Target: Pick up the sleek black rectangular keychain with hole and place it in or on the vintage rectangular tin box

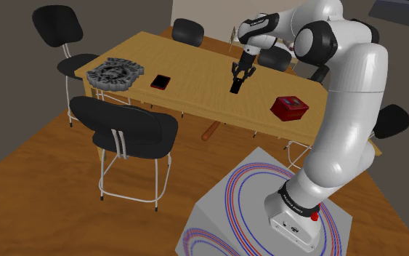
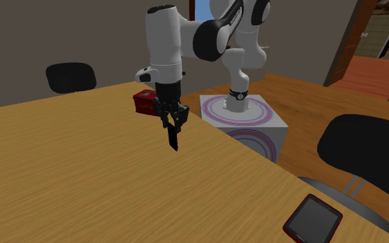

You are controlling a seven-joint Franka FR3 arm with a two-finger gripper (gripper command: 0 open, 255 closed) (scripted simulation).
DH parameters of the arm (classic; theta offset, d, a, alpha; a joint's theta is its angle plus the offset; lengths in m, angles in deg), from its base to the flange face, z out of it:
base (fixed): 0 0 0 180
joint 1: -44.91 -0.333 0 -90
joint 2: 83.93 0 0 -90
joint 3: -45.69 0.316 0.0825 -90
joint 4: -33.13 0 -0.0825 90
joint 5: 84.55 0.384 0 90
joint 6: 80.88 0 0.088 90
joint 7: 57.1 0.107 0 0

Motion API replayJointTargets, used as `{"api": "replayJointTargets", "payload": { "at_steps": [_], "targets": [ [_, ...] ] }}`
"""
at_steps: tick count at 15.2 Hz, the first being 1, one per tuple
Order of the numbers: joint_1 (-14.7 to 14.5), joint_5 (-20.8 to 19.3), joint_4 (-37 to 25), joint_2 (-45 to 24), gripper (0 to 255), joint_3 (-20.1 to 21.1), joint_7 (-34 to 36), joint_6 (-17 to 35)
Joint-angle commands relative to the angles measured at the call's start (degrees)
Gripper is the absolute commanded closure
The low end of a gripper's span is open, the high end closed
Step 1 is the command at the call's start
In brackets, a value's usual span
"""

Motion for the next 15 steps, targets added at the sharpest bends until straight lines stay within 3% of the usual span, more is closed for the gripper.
{"api": "replayJointTargets", "payload": {
  "at_steps": [1, 6, 15],
  "targets": [
    [-0.01, 0.00, 0.01, -0.01, 255, 0.01, 0.00, 0.00],
    [0.00, 0.01, 0.01, -0.02, 255, 0.01, 0.00, 0.01],
    [-0.01, -0.93, -4.10, 1.93, 255, -0.49, 0.71, -5.91]
  ]
}}
